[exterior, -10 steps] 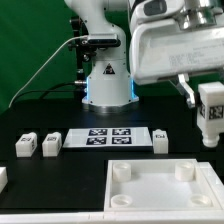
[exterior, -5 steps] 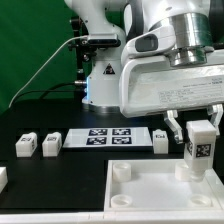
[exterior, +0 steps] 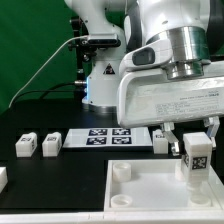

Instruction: Assemble one leg

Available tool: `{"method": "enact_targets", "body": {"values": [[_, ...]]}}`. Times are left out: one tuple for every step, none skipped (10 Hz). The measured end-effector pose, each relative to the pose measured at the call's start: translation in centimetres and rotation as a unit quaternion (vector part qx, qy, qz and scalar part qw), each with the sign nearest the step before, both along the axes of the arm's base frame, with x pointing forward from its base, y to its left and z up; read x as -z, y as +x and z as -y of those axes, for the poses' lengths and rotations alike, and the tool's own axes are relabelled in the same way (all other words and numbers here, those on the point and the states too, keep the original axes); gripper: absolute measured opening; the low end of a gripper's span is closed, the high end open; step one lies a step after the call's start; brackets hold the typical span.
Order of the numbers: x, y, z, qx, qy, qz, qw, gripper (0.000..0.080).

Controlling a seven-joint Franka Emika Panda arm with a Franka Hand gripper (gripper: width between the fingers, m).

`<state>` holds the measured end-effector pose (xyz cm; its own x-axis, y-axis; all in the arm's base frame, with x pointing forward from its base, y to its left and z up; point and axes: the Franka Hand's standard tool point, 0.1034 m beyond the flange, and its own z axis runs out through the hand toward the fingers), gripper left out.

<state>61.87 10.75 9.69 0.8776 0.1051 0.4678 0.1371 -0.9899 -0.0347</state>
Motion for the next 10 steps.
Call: {"method": "enact_targets", "body": {"values": [[0.2,0.3,0.2,-0.002,-0.002,0.001,1.000,0.0291],[0.5,0.6,0.2,-0.002,-0.002,0.001,1.000,0.0291],[0.6,1.0,0.0,-0.003,-0.001,0.003,1.000,0.0291],[0.6,1.2,-0.1,-0.005,-0.001,0.005,1.000,0.0291],[0.6,1.7,0.1,-0.006,-0.003,0.008,1.000,0.0291],[0.6,1.8,0.1,-0.007,-0.003,0.010,1.000,0.0291],[0.6,1.7,-0.1,-0.009,-0.003,0.012,1.000,0.0291],[0.6,1.7,0.0,-0.010,-0.004,0.014,1.000,0.0291],[0.6,1.6,0.1,-0.012,-0.005,0.015,1.000,0.0291],[0.3,1.5,0.1,-0.015,-0.006,0.015,1.000,0.0291]]}}
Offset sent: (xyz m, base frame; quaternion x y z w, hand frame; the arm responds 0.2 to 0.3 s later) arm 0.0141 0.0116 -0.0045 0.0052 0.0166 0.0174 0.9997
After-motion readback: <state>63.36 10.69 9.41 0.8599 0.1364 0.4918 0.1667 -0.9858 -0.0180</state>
